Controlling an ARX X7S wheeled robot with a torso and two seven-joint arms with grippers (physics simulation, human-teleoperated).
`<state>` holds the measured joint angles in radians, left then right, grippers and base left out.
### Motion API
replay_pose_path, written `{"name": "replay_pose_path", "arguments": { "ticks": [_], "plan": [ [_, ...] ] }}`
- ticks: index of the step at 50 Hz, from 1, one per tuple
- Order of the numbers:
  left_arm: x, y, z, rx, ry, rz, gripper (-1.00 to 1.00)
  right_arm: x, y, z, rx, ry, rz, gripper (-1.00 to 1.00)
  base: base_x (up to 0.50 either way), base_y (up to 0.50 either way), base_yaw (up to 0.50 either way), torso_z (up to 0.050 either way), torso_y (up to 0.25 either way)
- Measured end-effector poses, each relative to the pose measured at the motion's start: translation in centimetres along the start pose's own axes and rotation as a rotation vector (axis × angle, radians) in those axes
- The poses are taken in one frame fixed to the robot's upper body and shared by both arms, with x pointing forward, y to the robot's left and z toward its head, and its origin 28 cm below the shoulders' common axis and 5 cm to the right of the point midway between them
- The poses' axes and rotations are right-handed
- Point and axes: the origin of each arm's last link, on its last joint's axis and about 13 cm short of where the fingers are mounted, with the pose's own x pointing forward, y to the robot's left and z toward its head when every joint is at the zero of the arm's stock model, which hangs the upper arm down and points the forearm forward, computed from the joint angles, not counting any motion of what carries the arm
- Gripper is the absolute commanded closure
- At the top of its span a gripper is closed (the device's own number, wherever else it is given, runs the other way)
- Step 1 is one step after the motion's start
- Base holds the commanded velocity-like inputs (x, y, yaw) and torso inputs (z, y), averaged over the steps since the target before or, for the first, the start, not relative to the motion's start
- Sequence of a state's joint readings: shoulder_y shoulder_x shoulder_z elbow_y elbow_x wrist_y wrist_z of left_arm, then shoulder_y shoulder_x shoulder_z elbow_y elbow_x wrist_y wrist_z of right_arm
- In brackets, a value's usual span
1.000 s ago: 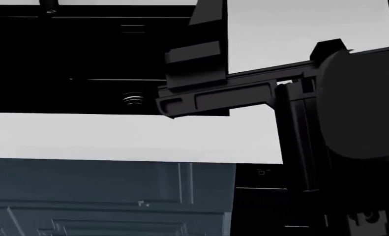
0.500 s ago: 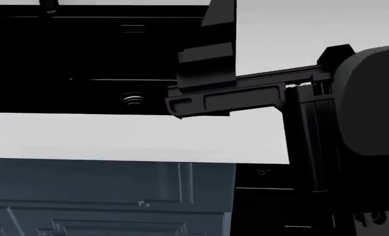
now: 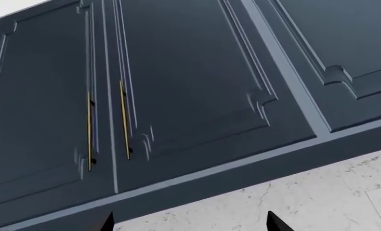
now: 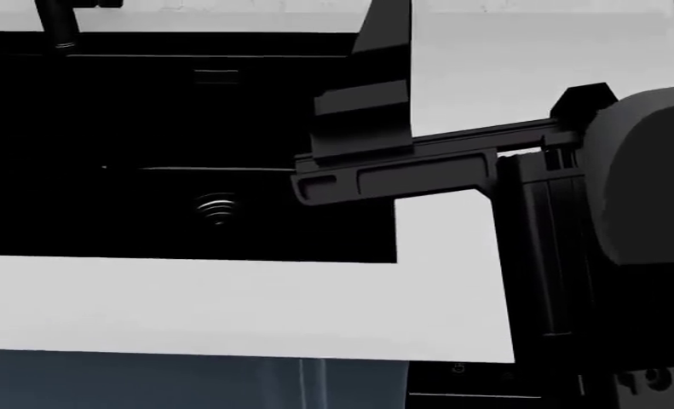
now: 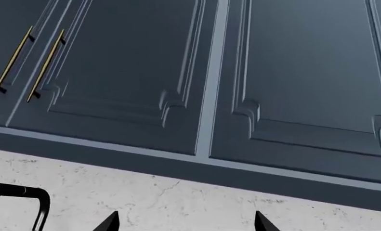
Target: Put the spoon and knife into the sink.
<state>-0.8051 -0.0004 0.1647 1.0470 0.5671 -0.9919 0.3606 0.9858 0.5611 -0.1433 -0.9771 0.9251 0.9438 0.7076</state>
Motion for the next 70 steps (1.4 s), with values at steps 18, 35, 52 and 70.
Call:
{"name": "replay_pose_path", "arguments": {
  "ticks": [18, 35, 52, 70],
  "plan": [
    [0.0, 0.0, -0.1, -0.003, 0.002, -0.001, -1.0, 0.0, 0.1, 0.0, -0.003, 0.003, 0.002, -1.0, 0.38, -0.02, 0.0, 0.0, 0.0],
    [-0.1, 0.1, -0.2, -0.007, 0.007, 0.0, -1.0, 0.0, 0.1, -0.1, -0.009, 0.009, 0.0, -1.0, 0.15, -0.01, 0.0, 0.0, 0.001],
    [-0.1, 0.1, -0.2, -0.014, 0.004, 0.003, -1.0, 0.0, 0.0, 0.3, -0.025, 0.013, -0.017, -1.0, 0.0, 0.0, 0.0, 0.0, 0.0],
    [-0.3, -0.1, -0.9, -0.029, 0.019, -0.002, -1.0, -0.1, -0.6, 1.6, -0.02, 0.168, -0.215, -1.0, 0.0, 0.0, 0.0, 0.0, 0.0]
  ]
}}
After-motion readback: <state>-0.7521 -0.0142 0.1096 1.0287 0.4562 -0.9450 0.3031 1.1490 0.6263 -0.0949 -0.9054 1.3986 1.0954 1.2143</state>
